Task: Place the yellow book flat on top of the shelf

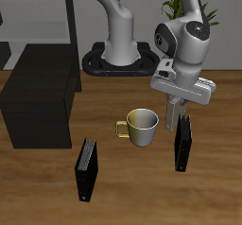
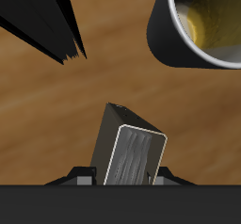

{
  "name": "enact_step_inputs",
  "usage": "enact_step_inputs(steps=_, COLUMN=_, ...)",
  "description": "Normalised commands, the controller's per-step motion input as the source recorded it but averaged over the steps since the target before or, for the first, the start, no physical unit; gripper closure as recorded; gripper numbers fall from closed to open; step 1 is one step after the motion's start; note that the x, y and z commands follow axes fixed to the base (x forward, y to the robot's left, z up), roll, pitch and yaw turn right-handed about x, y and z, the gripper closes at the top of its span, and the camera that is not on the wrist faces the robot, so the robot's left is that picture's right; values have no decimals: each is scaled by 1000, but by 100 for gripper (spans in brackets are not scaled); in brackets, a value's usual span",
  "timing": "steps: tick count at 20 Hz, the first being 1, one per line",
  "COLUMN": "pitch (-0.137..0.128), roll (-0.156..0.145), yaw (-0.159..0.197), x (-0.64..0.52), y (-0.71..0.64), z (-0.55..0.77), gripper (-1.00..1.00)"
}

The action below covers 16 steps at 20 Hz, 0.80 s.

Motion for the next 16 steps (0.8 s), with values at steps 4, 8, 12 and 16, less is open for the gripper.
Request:
enact_step_inputs(steps=4, pitch=-26, roll=4, yaw=23, x=-66, y=22, z=192, gripper=100)
enact_step_inputs(steps=8, pitch=11, roll=11, yaw=56, x=-84, y=14, z=220, gripper=100)
enact_step_inputs(steps=12, pitch=-14, roll=26, yaw=78, x=-192, y=27, z=402, gripper=100)
enact_step_inputs(steps=16, pitch=-60, roll=-22, yaw=74, x=-274, y=-110, z=704, gripper=100)
